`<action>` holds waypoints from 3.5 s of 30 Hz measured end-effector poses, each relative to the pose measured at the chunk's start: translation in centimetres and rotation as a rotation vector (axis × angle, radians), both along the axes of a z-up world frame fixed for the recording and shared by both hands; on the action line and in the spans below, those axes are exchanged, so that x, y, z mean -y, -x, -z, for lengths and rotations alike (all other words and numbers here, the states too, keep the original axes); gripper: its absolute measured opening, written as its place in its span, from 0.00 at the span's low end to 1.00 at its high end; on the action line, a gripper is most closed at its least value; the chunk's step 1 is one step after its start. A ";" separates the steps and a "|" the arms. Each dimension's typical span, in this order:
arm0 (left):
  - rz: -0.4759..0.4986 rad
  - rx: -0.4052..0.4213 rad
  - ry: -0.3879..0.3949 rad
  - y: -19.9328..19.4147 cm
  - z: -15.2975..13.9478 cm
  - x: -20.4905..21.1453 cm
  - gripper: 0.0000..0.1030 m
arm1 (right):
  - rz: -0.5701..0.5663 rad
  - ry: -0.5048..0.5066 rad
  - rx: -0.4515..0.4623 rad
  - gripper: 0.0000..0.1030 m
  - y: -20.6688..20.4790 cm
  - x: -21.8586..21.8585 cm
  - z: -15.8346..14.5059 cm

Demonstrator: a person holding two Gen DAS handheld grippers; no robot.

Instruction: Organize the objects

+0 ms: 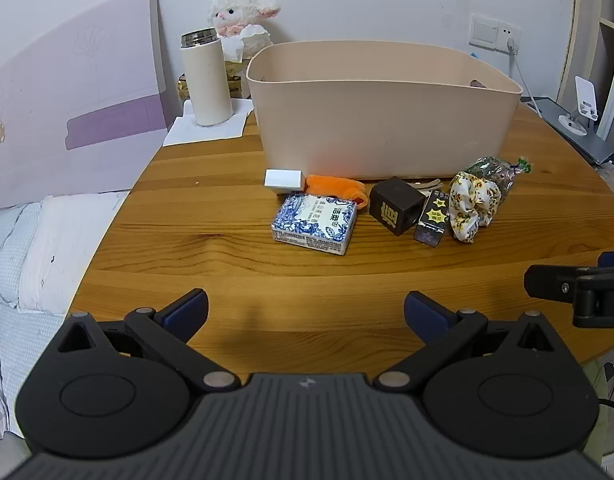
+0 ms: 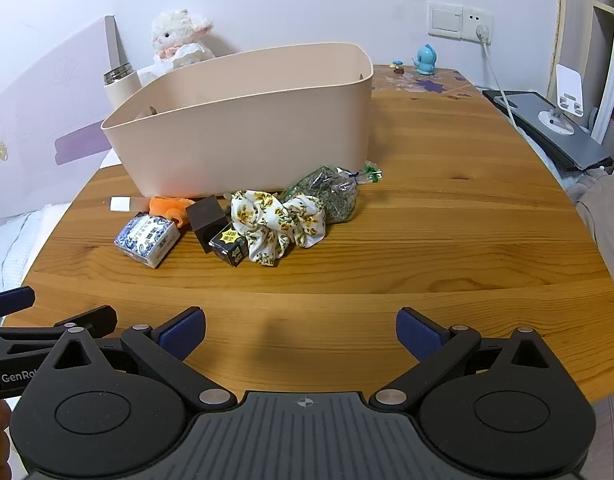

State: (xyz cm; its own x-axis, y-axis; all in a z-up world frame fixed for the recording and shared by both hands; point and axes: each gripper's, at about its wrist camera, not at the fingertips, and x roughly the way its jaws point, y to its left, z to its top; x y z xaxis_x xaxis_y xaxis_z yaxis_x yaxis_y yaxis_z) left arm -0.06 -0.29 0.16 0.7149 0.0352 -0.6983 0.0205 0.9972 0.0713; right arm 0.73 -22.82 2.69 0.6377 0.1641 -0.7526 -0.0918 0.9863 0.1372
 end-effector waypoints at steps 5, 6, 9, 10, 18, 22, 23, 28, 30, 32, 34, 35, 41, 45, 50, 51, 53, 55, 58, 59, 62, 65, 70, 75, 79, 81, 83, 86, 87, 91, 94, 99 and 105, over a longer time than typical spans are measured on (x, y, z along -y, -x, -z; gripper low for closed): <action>0.001 -0.013 0.008 -0.2 0.2 0.0 1.00 | 0.004 -0.005 -0.004 1.00 0.0 0.2 0.2; 0.000 -0.014 0.010 -0.2 0.2 -0.1 1.00 | 0.004 -0.005 -0.005 1.00 -0.1 0.2 0.2; -0.001 -0.011 0.011 -0.2 0.2 -0.1 1.00 | 0.004 0.000 -0.003 1.00 -0.2 0.2 0.3; 0.000 -0.011 0.010 -0.2 0.2 -0.1 1.00 | 0.004 0.004 -0.002 1.00 -0.2 0.1 0.3; 0.000 -0.011 0.009 -0.2 0.2 0.0 1.00 | 0.001 0.006 -0.006 1.00 -0.2 0.1 0.4; -0.001 -0.011 0.009 -0.2 0.2 0.0 1.00 | -0.002 0.016 -0.003 1.00 -0.2 0.0 0.4; -0.001 -0.011 0.008 -0.2 0.2 0.0 1.00 | -0.003 0.018 -0.003 1.00 -0.2 -0.1 0.4; -0.001 -0.011 0.010 -0.2 0.2 0.0 1.00 | -0.004 0.025 0.001 1.00 -0.2 -0.1 0.3; -0.001 -0.011 0.010 -0.2 0.2 0.0 1.00 | -0.004 0.026 0.001 1.00 -0.2 -0.1 0.3; -0.002 -0.011 0.009 -0.2 0.2 0.0 1.00 | -0.005 0.027 0.000 1.00 -0.2 -0.2 0.4; -0.002 -0.011 0.009 -0.2 0.2 0.0 1.00 | -0.006 0.029 0.001 1.00 -0.3 -0.2 0.3; -0.002 -0.011 0.009 -0.2 0.2 0.0 1.00 | -0.007 0.031 0.003 1.00 -0.3 -0.2 0.3; -0.003 -0.009 0.005 -0.3 0.3 0.0 1.00 | -0.011 0.038 0.011 1.00 -0.3 -0.4 0.1; -0.003 -0.009 0.005 -0.4 0.3 -0.1 1.00 | -0.011 0.045 0.016 1.00 -0.4 -0.5 0.0; -0.004 -0.010 0.005 -0.4 0.4 -0.1 1.00 | -0.012 0.049 0.016 1.00 -0.5 -0.6 0.0; -0.004 -0.010 0.005 -0.4 0.4 -0.1 1.00 | -0.012 0.049 0.015 1.00 -0.5 -0.6 0.0; -0.005 -0.011 0.005 -0.5 0.4 -0.1 1.00 | -0.012 0.050 0.014 1.00 -0.6 -0.6 0.0; -0.004 -0.010 0.005 -0.4 0.4 -0.1 1.00 | -0.012 0.051 0.014 1.00 -0.6 -0.6 0.1; -0.005 -0.010 0.005 -0.4 0.4 -0.1 1.00 | -0.013 0.053 0.014 1.00 -0.7 -0.7 0.1; -0.005 -0.011 0.005 -0.5 0.4 -0.1 1.00 | -0.013 0.054 0.014 1.00 -0.7 -0.7 0.2; -0.005 -0.011 0.005 -0.5 0.5 -0.1 1.00 | -0.014 0.055 0.012 1.00 -0.8 -0.8 0.3; -0.005 -0.014 0.005 -0.6 0.7 -0.2 1.00 | -0.016 0.058 0.008 1.00 -1.0 -0.9 0.4; -0.008 -0.022 0.007 -1.0 1.1 -0.3 1.00 | -0.020 0.065 0.006 1.00 -1.2 -1.0 0.5; -0.012 -0.019 0.013 -1.5 0.9 -0.3 1.00 | -0.025 0.077 0.013 1.00 -1.6 -1.2 0.6; -0.010 -0.026 0.014 -2.0 1.1 -0.2 1.00 | -0.034 0.085 0.028 1.00 -2.1 -1.5 0.5; -0.012 -0.029 0.018 -2.4 1.2 -0.3 1.00 | -0.030 0.084 0.028 1.00 -2.6 -1.4 0.7; -0.019 -0.038 0.021 -3.1 1.6 -0.4 1.00 | -0.025 0.079 0.028 1.00 -3.1 -1.2 0.9; -0.033 -0.064 0.029 -4.4 2.6 -0.7 1.00 | -0.020 0.082 0.023 1.00 -4.3 -1.0 1.5; -0.035 -0.067 0.026 -4.8 2.8 -0.7 1.00 | -0.018 0.081 0.014 1.00 -4.7 -1.0 1.7; -0.042 -0.068 0.000 -6.2 3.8 -0.7 1.00 | -0.021 0.068 -0.009 1.00 -6.1 -0.7 2.5; -0.037 -0.073 0.005 -7.1 4.3 -1.0 1.00 | -0.050 0.072 -0.025 1.00 -7.0 -0.9 3.1; -0.035 -0.065 0.042 -8.8 4.9 -1.7 1.00 | -0.087 0.100 -0.031 1.00 -8.0 -1.9 4.0; -0.026 -0.030 0.060 -10.5 5.2 -2.2 1.00 | -0.089 0.097 -0.037 1.00 -9.9 -2.1 5.2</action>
State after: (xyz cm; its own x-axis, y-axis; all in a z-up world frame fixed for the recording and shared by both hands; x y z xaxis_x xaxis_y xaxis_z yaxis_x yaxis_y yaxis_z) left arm 10.45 1.89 -5.06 0.6927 0.0109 -0.7212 -0.0040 0.9999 0.0113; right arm 10.59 -20.74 -2.48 0.5952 0.1440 -0.7906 -0.1766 0.9832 0.0462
